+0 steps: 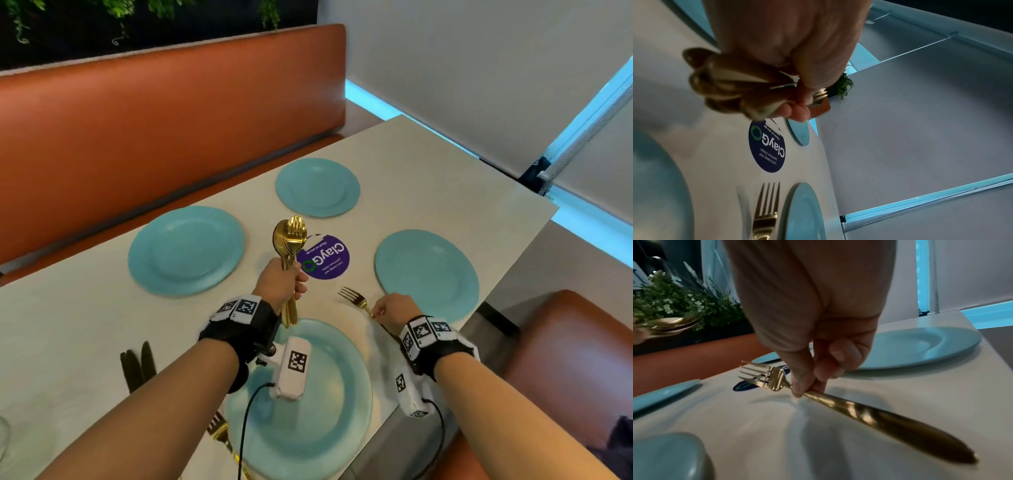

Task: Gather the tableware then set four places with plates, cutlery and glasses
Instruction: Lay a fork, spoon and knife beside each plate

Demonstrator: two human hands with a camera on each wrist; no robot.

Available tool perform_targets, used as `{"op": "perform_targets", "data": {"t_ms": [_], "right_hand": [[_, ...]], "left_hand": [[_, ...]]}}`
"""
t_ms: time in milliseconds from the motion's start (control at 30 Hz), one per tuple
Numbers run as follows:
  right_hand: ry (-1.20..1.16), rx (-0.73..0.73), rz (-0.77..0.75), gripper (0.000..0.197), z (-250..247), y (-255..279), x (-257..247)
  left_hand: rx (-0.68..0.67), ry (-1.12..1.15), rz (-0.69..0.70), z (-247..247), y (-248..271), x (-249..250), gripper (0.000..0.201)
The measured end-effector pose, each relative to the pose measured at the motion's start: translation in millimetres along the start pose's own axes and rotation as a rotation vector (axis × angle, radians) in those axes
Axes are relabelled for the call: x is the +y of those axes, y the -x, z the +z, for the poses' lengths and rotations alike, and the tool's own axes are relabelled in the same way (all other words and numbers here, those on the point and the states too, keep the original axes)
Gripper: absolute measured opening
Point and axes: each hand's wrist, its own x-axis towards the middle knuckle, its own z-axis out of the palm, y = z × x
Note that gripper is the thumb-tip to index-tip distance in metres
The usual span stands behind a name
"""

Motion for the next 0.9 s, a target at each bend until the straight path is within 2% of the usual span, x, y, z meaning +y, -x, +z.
{"op": "perform_targets", "data": {"t_ms": [233,367,500,567,900], "right_hand": [[0.022,0.023,0.031,0.023,10.1,-9.9,-0.4],[0.022,0.109,0.064,0.017,12.2,-12.2,2.9],[0.022,0.215,0.126,0.042,9.5,-16.1,9.8],[0.009,0.249,0.154,0.048,7.8,-18.6,14.3],[0.021,0.292,0.147,0.044,-1.6,-23.6,30.2]], "left_hand": [[0.018,-0.007,-0.042,14.1,-16.2,-2.4,0.028],[0.027,-0.020,-0.062,16.9,-22.7,-2.4,0.030],[0.028,-0.010,-0.066,19.8,-27.5,-2.8,0.030],[0.017,-0.011,-0.058,21.5,-29.1,-3.9,0.031],[0.010,-0.041,-0.056,28.9,-32.3,-7.8,0.032]]}}
